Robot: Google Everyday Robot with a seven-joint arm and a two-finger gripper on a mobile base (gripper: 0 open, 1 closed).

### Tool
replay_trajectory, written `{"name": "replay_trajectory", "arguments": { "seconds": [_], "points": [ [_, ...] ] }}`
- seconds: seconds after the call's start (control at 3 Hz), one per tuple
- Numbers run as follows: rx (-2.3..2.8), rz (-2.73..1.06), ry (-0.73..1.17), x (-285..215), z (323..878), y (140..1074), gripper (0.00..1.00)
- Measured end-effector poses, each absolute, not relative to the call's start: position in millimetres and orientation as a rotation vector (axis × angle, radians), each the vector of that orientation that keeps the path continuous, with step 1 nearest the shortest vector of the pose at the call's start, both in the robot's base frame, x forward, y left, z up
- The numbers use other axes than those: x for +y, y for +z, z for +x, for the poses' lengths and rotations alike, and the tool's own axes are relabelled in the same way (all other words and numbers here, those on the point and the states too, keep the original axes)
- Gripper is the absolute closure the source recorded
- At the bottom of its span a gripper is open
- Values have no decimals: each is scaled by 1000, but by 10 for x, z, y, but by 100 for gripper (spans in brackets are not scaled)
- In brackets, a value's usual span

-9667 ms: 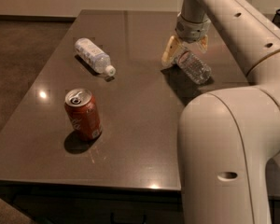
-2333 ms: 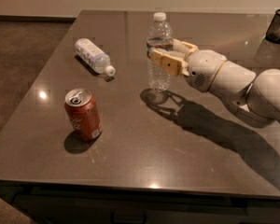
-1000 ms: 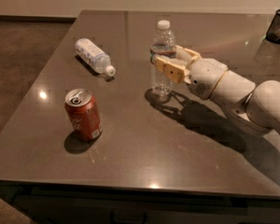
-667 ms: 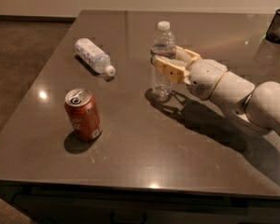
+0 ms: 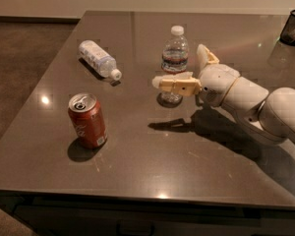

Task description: Place water bottle upright

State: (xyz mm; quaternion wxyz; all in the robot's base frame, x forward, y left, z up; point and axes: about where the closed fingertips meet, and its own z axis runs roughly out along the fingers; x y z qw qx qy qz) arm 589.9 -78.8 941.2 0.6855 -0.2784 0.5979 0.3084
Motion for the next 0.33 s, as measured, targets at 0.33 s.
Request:
{"name": "replay_trajectory", "arguments": {
  "seconds": [0.33],
  "points": [
    [1339,-624,691,-788,5899,9413,0]
  ]
}}
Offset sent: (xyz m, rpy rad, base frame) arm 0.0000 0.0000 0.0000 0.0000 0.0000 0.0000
